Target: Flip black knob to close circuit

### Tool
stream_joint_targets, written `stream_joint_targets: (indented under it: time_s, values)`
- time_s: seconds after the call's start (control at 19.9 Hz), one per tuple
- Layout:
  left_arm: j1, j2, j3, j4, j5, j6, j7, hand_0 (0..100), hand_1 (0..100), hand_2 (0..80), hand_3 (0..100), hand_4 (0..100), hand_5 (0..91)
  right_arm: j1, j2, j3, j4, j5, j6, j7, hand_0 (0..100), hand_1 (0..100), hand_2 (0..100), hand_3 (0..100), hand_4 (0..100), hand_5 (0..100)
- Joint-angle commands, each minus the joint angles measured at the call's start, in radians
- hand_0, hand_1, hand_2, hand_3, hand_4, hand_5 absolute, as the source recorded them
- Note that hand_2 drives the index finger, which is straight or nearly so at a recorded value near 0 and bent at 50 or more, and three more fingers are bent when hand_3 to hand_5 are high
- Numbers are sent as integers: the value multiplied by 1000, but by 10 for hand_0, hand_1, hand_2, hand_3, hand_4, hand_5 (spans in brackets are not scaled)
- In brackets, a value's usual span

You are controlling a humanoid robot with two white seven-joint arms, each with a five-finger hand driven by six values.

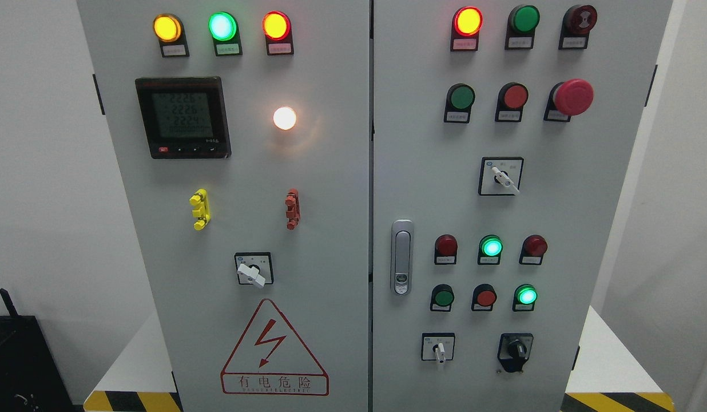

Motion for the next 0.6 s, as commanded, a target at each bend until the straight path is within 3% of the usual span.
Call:
stream_joint_targets:
  time_s: [0.0,0.55]
  values:
    - [34,1,11,-34,8,-1,0,0,0,0,49,28,0,-87,15,67,51,71,20,6,0,0,851,1000,791,796]
    - [34,1,11,-34,8,-1,0,0,0,0,49,28,0,-174,13,55,186,68,40,-6,0,0,867,1000,796,800]
